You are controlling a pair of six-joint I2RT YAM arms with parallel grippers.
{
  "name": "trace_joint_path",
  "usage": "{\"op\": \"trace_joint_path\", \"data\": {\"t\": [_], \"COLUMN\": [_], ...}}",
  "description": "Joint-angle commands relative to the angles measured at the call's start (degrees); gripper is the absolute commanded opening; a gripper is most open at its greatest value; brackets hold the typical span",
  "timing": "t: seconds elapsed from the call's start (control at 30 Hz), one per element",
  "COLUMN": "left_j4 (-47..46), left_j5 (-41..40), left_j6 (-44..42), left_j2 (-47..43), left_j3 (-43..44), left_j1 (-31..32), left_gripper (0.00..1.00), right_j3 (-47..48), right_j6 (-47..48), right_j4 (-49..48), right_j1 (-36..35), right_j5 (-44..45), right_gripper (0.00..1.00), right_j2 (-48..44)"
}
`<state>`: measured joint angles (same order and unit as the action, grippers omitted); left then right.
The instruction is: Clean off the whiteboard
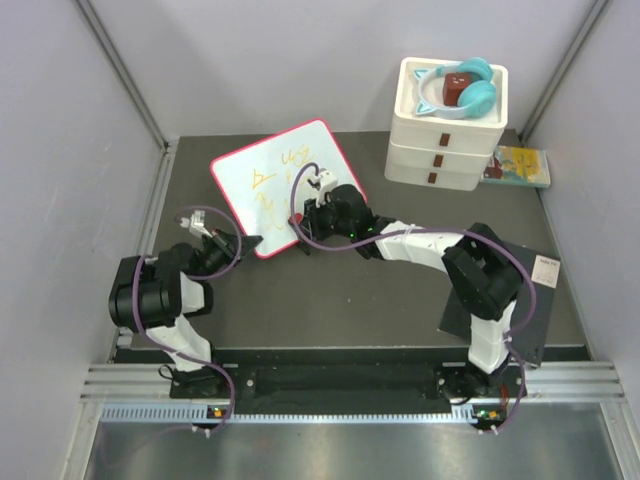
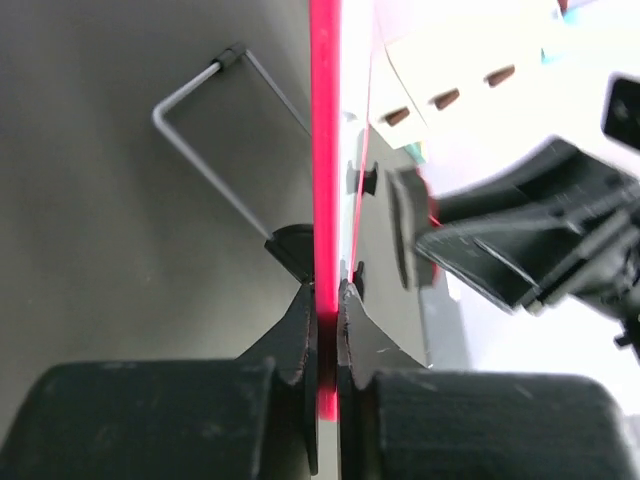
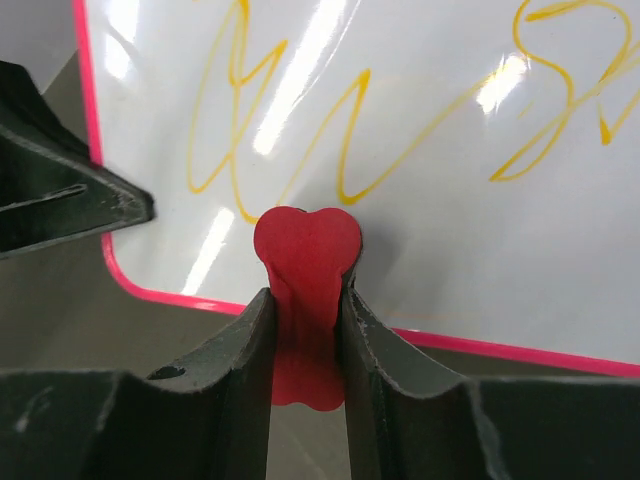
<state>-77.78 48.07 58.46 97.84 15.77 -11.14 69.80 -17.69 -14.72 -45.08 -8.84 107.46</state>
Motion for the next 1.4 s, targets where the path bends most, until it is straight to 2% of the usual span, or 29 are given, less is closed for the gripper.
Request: {"op": "trace_joint_path", "data": {"t": [0.0,0.13,0.27,0.33,0.47,0.5,0.6,0.7,1.07,1.37], "left_j4": [-1.60,6.13,5.88,9.47,19.13,24.20,27.84,27.86,10.30,17.65], "left_j5": [-2.90,-4.56,-5.97,-7.81,-14.66,-17.98,-23.53,-27.06,-28.65,-31.02], "left_j6": [-7.65,-11.51,-11.44,-11.43,-12.75,-13.10,-13.72,-12.14,-6.25,-7.57], "left_j2": [-2.74,-4.59,-3.89,-4.15,-6.87,-8.09,-9.68,-9.52,-2.13,-6.87], "left_j3": [0.49,0.40,-0.57,0.22,0.93,1.36,1.28,-0.12,-9.96,-9.71], "left_j1": [0.15,1.20,1.99,2.34,5.93,6.99,10.95,15.00,15.44,17.20], "left_gripper": [0.00,0.00,0.00,0.00,0.00,0.00,0.00,0.00,0.00,0.00], "right_j3": [3.67,3.50,2.71,2.80,2.97,2.89,2.89,2.80,0.78,3.06], "right_j6": [-0.15,-0.67,-0.76,-0.68,-0.15,0.03,0.55,0.55,0.99,1.26], "right_j4": [-2.94,-4.43,-5.75,-5.67,-5.50,-5.32,-5.14,-4.97,-4.88,-4.00], "right_j1": [0.34,0.34,0.34,0.34,0.34,0.34,0.43,0.43,0.34,0.34], "right_j5": [4.18,5.15,5.68,6.12,6.20,6.38,6.82,6.82,6.91,8.66], "right_gripper": [0.00,0.00,0.00,0.00,0.00,0.00,0.00,0.00,0.00,0.00], "right_j2": [1.61,1.88,1.17,0.91,0.30,0.12,-0.23,-0.67,-2.34,-0.06]}}
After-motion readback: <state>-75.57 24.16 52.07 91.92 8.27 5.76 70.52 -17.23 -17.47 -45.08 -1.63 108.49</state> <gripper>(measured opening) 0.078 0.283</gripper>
